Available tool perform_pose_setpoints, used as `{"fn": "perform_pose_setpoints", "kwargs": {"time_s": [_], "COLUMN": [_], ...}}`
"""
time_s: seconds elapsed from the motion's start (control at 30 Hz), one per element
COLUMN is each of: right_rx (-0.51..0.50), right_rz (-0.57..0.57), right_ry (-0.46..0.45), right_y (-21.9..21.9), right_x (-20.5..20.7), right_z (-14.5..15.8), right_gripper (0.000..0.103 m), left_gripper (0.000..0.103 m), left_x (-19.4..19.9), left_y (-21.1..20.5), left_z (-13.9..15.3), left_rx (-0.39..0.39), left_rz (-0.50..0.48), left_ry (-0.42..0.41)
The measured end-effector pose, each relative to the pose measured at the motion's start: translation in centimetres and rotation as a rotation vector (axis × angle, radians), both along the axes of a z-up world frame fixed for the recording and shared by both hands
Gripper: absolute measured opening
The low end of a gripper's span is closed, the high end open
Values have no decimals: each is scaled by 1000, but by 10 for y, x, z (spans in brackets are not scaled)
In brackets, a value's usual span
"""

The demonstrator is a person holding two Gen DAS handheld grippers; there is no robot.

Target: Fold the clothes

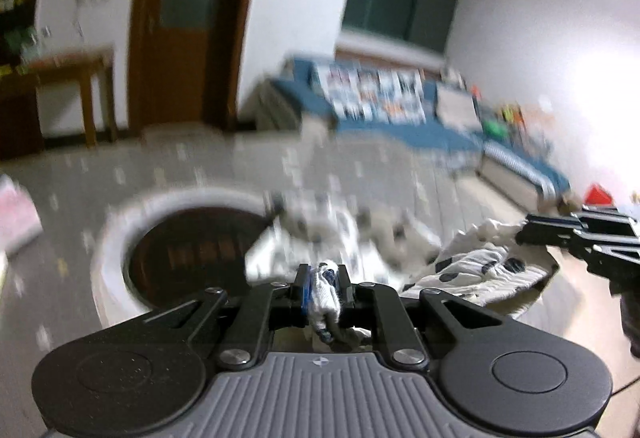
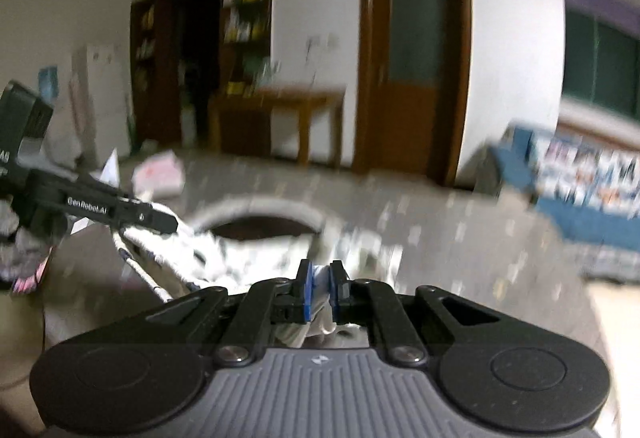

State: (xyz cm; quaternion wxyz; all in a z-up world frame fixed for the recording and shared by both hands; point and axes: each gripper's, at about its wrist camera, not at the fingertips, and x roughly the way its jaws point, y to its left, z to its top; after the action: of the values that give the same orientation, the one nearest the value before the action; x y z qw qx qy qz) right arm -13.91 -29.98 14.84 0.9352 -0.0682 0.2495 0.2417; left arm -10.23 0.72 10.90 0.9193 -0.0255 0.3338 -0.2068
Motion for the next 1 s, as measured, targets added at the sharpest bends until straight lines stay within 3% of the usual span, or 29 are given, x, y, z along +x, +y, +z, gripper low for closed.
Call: {"fn": "perform_pose_setpoints", "kwargs": {"time_s": [0.1,0.17,0.3,0.4,0.53,0.67,1.0], "right_rx": [-45,-62,-90,-98,-98,-109,-150], "right_rz": [15,12,-8,-17,-2,23,35], "right_ry": [115,160,144,109,87,97,153], "right_y": [1,-3,-5,-2,16,42,89], "right_x": [-11,-16,4,36,85,138,249], "right_z": [-25,-34,-29,-22,-24,-33,-72], "right_gripper": [10,10,13,19,20,24,24], "left_gripper": [19,22,43,49,50,48,45], "left_x": [-11,-15,-17,-10,18,53,101], "left_y": [-5,-4,2,6,8,10,-9], "left_z": [-28,-35,-26,-17,-20,-38,-74], "left_rx": [45,62,77,74,77,32,3], "left_rz": [-48,-54,-37,-12,47,94,90], "left_ry": [95,114,85,41,15,64,109]}}
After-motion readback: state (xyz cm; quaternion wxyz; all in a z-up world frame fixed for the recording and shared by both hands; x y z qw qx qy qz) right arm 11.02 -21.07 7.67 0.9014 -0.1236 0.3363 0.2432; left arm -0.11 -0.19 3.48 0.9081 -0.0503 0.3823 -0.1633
